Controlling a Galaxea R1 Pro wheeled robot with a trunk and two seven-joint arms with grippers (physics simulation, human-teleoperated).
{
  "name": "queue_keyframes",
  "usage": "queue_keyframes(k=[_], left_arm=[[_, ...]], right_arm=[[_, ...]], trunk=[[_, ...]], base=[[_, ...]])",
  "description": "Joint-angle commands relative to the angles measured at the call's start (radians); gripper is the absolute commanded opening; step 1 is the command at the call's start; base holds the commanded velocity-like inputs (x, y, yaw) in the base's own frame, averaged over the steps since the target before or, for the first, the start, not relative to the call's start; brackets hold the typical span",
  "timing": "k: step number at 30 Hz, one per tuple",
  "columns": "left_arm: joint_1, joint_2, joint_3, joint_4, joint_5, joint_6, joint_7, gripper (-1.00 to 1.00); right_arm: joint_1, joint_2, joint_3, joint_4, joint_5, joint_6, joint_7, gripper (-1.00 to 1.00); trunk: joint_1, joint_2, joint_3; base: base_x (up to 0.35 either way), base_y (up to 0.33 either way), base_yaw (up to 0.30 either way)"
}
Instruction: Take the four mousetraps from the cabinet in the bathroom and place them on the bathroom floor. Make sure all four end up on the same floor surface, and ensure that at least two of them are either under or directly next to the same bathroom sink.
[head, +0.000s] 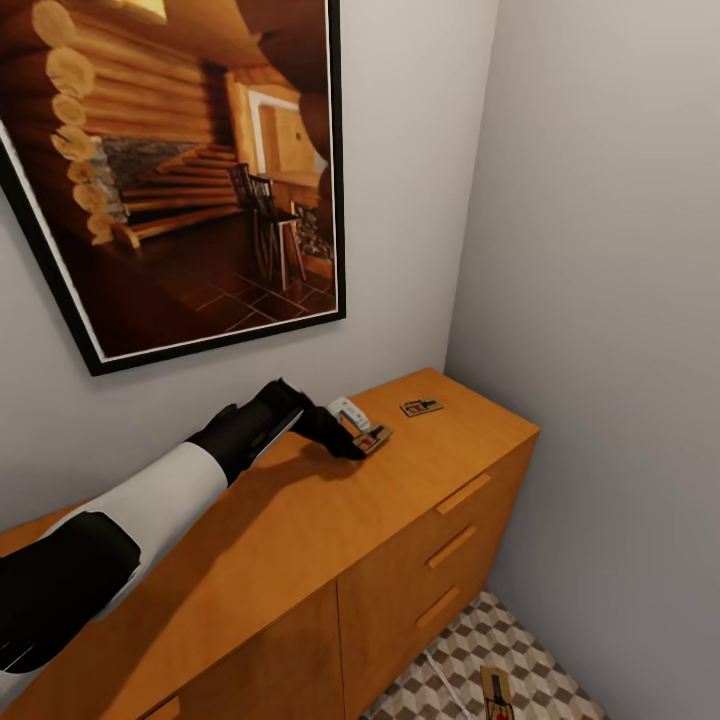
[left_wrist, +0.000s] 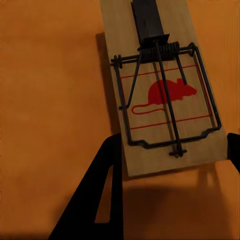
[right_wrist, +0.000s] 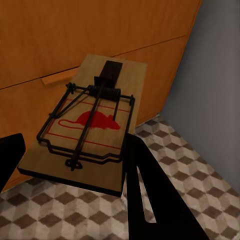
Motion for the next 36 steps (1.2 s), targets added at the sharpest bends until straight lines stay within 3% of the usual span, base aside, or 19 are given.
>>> queue_keyframes(k=[1,13,36], left_arm=[[-0.001,0.001,-0.003,-0.006,0.008,0.007,0.003,-1.0],[-0.001,0.007,-0.004,-0.05,0.008,0.008,0.004,-1.0],[-0.001,0.009,-0.008,-0.053,0.008,0.008,0.004,-1.0]], right_arm=[[-0.001,0.0,0.007,0.0,0.003,-0.002,-0.008,-1.0],[-0.001,0.0,0.007,0.0,0.002,-0.002,-0.009,-1.0],[-0.001,0.0,0.007,0.0,0.002,-0.002,-0.009,-1.0]], trunk=[[0.0,-0.001,-0.001],[0.0,-0.001,-0.001],[0.0,-0.001,-0.001]], base=[[0.0,0.0,0.0],[-0.02,-0.018,0.0],[-0.225,-0.211,0.0]])
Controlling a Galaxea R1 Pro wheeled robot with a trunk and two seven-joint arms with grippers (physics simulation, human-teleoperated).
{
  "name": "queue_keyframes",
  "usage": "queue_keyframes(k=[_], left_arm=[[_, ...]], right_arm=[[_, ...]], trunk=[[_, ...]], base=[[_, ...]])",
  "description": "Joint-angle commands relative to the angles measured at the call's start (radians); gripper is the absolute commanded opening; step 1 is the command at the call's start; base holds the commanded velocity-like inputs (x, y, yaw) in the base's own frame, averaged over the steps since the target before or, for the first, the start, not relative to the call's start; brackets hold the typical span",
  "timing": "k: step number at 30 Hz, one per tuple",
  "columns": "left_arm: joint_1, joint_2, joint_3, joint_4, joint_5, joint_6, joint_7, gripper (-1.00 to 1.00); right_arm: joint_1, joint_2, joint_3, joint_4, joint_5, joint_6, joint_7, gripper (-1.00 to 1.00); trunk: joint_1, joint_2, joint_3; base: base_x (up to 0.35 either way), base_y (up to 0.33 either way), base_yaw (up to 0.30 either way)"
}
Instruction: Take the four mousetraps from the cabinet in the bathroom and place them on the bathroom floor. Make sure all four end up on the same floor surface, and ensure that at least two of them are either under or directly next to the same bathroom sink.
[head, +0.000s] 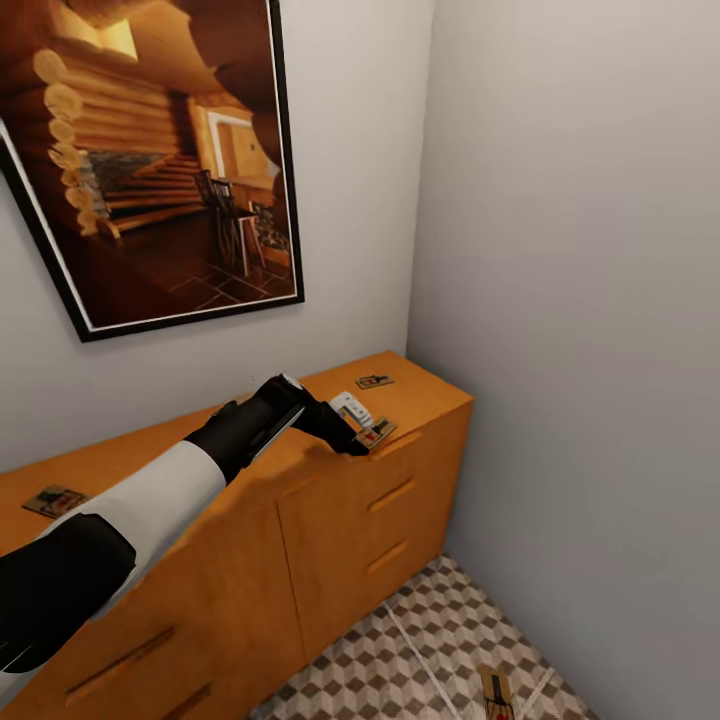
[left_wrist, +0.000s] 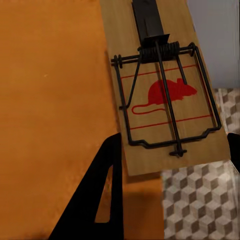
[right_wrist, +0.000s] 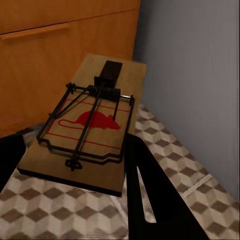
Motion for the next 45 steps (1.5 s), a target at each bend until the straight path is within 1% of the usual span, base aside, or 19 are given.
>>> queue_keyframes(k=[1,21,24,26,29,30,32,33,36,38,39,40,42,45], left_arm=[[-0.001,0.0,-0.003,0.0,0.008,0.007,0.003,-1.0],[0.0,-0.001,-0.005,0.007,0.01,0.007,0.003,-1.0],[0.017,-0.002,-0.009,0.01,0.011,0.005,0.002,-1.0],[0.05,-0.004,-0.032,0.011,0.01,0.002,0.002,-1.0],[0.091,-0.005,-0.092,0.019,0.011,-0.001,0.001,-1.0],[0.117,-0.006,-0.113,0.028,0.011,-0.004,0.001,-1.0],[0.141,-0.006,-0.125,0.039,0.011,-0.02,0.001,-1.0],[0.157,-0.007,-0.129,0.05,0.011,-0.044,0.001,-1.0],[0.208,-0.01,-0.136,0.111,0.011,-0.149,0.001,-1.0],[0.245,-0.018,-0.138,0.162,0.011,-0.215,0.001,-1.0],[0.264,-0.021,-0.139,0.188,0.011,-0.243,0.001,-1.0],[0.274,-0.022,-0.139,0.2,0.011,-0.256,0.001,-1.0],[0.316,-0.025,-0.14,0.244,0.011,-0.313,0.002,-1.0],[0.384,-0.026,-0.14,0.308,0.011,-0.424,0.005,-1.0]], right_arm=[[-0.001,0.0,0.007,0.0,0.003,-0.002,-0.008,-1.0],[-0.001,0.0,0.007,0.0,0.002,-0.002,-0.009,-1.0],[-0.001,0.0,0.007,0.0,0.002,-0.002,-0.008,-1.0],[-0.001,0.0,0.008,0.0,0.002,-0.002,-0.008,-1.0],[-0.001,0.0,0.007,0.0,0.002,-0.002,-0.008,-1.0],[-0.001,0.0,0.008,0.0,0.002,-0.002,-0.008,-1.0],[-0.001,0.0,0.007,0.0,0.002,-0.002,-0.009,-1.0],[-0.001,0.0,0.008,0.0,0.002,-0.002,-0.009,-1.0],[-0.001,0.0,0.008,0.0,0.003,-0.002,-0.009,-1.0],[-0.001,0.0,0.008,0.0,0.003,-0.002,-0.009,-1.0],[-0.001,0.0,0.008,0.0,0.003,-0.002,-0.009,-1.0],[-0.001,0.0,0.008,0.0,0.003,-0.002,-0.009,-1.0],[-0.001,0.0,0.008,0.0,0.003,-0.002,-0.009,-1.0],[-0.001,0.0,0.008,0.0,0.002,-0.002,-0.009,-1.0]], trunk=[[0.0,-0.001,-0.001],[0.0,-0.001,-0.001],[0.0,-0.001,-0.001],[0.0,-0.001,-0.001],[0.0,-0.001,-0.001],[0.0,-0.001,-0.001],[0.0,-0.001,-0.001],[0.0,-0.001,-0.001],[0.0,-0.001,-0.001],[0.0,-0.001,-0.001],[0.0,-0.001,-0.001],[0.0,-0.001,-0.001],[0.0,-0.001,-0.001],[0.0,-0.001,-0.001]], base=[[-0.233,-0.219,0.0],[-0.225,-0.211,0.0],[-0.057,-0.058,0.0],[-0.018,-0.018,0.0],[-0.006,-0.006,0.0],[-0.002,-0.002,0.0],[-0.001,-0.001,0.0],[0.0,0.0,0.0],[0.0,0.0,0.0],[0.0,0.0,0.0],[0.0,0.0,0.0],[0.0,0.0,0.0],[0.0,0.0,0.0],[0.0,0.0,0.0]])
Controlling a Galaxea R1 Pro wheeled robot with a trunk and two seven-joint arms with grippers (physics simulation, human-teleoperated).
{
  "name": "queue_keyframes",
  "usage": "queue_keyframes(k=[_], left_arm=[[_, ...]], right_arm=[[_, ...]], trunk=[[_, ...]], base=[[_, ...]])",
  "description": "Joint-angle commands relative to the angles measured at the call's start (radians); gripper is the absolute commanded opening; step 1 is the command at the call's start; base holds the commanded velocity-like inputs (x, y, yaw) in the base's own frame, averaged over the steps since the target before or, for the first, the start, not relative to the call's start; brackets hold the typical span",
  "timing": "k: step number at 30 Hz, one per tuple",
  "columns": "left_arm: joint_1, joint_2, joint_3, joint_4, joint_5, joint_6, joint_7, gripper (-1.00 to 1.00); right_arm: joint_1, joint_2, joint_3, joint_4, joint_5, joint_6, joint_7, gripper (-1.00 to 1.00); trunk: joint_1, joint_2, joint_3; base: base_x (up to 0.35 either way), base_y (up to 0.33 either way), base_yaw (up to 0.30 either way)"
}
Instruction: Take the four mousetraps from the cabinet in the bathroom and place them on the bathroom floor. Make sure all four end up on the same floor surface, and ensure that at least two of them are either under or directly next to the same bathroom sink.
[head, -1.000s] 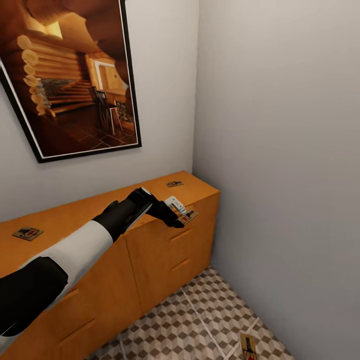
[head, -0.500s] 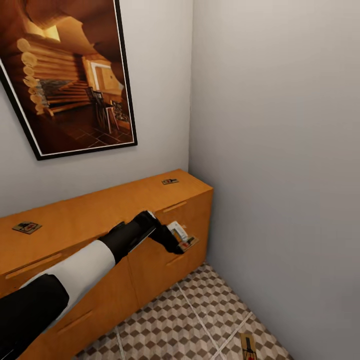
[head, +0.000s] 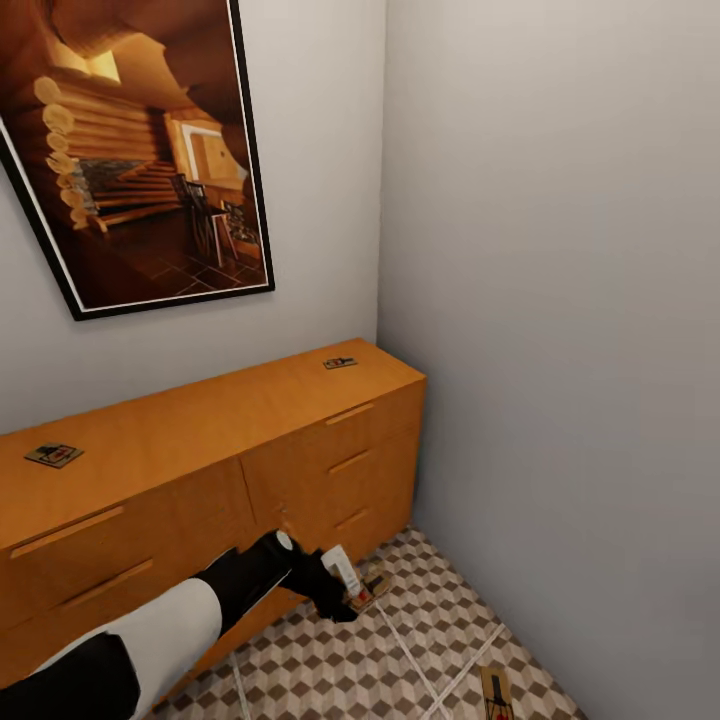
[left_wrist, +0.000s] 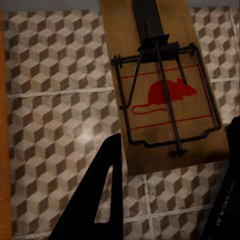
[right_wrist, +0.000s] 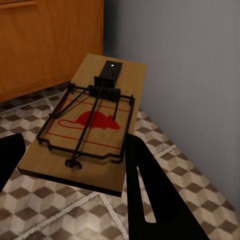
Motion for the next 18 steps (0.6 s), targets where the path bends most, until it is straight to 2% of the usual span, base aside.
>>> queue_keyframes(k=[1,3,8,10,13,15,18], left_arm=[[0.021,0.0,-0.003,0.027,0.01,-0.034,0.008,-1.0],[0.058,0.001,-0.003,0.085,0.012,-0.116,0.043,-1.0],[0.162,0.002,-0.001,0.223,0.02,-0.288,0.195,-1.0],[0.2,0.002,0.001,0.241,0.022,-0.316,0.25,-1.0],[0.284,0.005,0.003,0.254,0.036,-0.346,0.39,-1.0],[0.335,0.007,0.006,0.257,0.067,-0.388,0.488,-1.0],[0.398,0.013,0.008,0.26,0.167,-0.478,0.58,-1.0]], right_arm=[[-0.001,0.0,0.007,0.0,0.003,-0.002,-0.008,-1.0],[-0.001,0.0,0.006,0.0,0.002,0.011,-0.008,-1.0],[-0.001,0.001,0.006,-0.001,0.003,0.021,-0.007,-1.0],[-0.001,0.001,0.006,-0.002,0.003,0.021,-0.008,-1.0],[-0.001,0.001,0.005,-0.004,0.003,0.022,-0.009,-1.0],[-0.001,0.0,0.004,-0.005,0.004,0.022,-0.01,-1.0],[-0.001,-0.001,0.001,-0.006,0.004,0.023,-0.012,-1.0]], trunk=[[0.0,-0.001,-0.001],[0.0,-0.001,-0.001],[0.0,-0.001,-0.001],[0.0,-0.001,-0.001],[0.0,-0.001,-0.001],[0.0,-0.001,-0.001],[0.0,-0.001,-0.001]], base=[[0.0,0.0,0.0],[0.0,0.0,0.0],[0.0,0.0,0.0],[0.0,0.0,0.0],[0.0,0.0,0.0],[0.0,0.0,0.0],[0.0,0.0,0.0]])
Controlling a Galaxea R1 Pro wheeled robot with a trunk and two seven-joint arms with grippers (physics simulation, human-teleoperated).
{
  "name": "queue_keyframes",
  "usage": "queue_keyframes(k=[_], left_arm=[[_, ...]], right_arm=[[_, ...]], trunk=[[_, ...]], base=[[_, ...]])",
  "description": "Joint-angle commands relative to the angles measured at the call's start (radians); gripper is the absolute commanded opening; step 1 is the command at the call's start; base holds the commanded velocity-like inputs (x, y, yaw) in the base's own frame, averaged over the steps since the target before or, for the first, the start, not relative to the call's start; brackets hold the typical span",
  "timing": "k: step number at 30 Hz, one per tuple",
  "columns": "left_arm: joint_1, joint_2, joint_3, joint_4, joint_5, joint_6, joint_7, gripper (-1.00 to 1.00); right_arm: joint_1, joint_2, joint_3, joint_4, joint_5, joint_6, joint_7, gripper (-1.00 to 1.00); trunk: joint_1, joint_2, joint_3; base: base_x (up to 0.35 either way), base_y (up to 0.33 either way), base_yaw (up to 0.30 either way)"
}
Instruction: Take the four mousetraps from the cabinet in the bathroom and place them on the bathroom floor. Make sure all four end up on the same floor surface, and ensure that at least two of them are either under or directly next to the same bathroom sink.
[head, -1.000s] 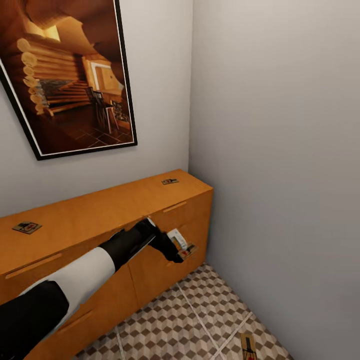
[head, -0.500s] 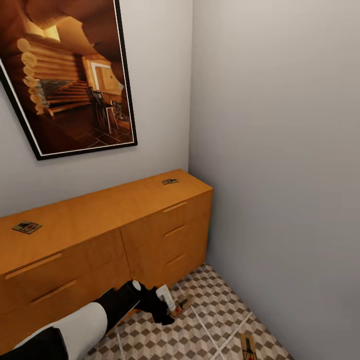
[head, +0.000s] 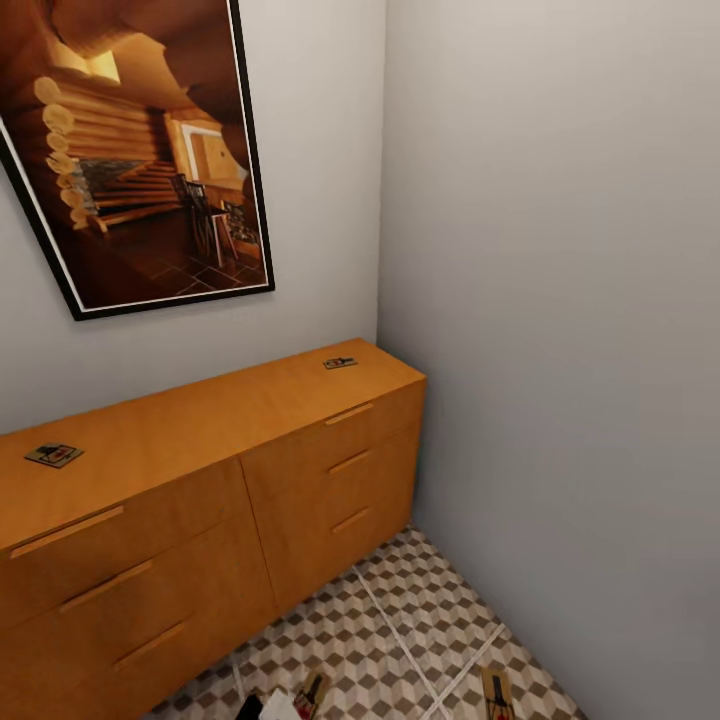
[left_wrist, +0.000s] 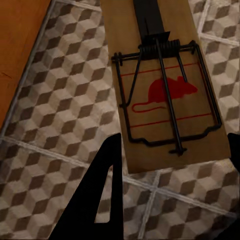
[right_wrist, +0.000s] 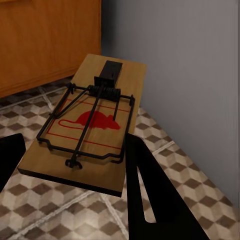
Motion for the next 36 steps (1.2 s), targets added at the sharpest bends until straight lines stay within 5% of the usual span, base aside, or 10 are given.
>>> queue_keyframes(k=[1,2,5,9,14,20,25,36], left_arm=[[0.016,0.005,-0.005,0.002,0.053,-0.033,0.012,-1.0],[0.023,0.008,-0.005,0.002,0.076,-0.047,0.017,-1.0],[0.056,0.025,-0.005,0.011,0.217,-0.142,0.033,-1.0],[0.077,0.013,-0.006,0.107,0.387,-0.359,0.04,-1.0],[0.081,0.009,-0.003,0.198,0.479,-0.491,0.129,-1.0],[0.082,0.031,0.001,0.214,0.636,-0.521,0.199,-1.0],[0.082,0.032,0.002,0.216,0.672,-0.524,0.205,-1.0],[0.082,0.03,-0.001,0.218,0.674,-0.521,0.202,-1.0]], right_arm=[[-0.001,0.0,0.006,-0.001,0.003,-0.001,-0.011,-1.0],[-0.001,0.0,0.006,-0.001,0.003,-0.001,-0.011,-1.0],[-0.001,-0.001,0.005,-0.033,0.004,0.043,-0.014,-1.0],[-0.001,-0.006,0.006,-0.183,0.004,0.218,-0.013,-1.0],[-0.001,-0.009,0.006,-0.28,0.004,0.336,-0.01,-1.0],[-0.001,-0.007,0.009,-0.293,0.004,0.318,-0.009,-1.0],[-0.001,-0.007,0.01,-0.287,0.004,0.292,-0.009,-1.0],[-0.001,-0.003,0.01,-0.282,0.003,0.287,-0.009,-1.0]], trunk=[[0.0,0.0,-0.001],[0.0,0.0,-0.001],[0.0,0.0,-0.001],[0.0,0.0,-0.001],[0.0,0.0,-0.001],[0.0,0.0,-0.001],[0.0,0.0,-0.001],[0.0,0.0,-0.001]], base=[[0.0,0.0,0.0],[0.0,0.0,0.0],[0.0,0.0,0.0],[0.0,0.0,0.0],[0.0,0.0,0.0],[0.0,0.0,0.0],[0.0,0.0,0.0],[0.0,0.0,0.0]])
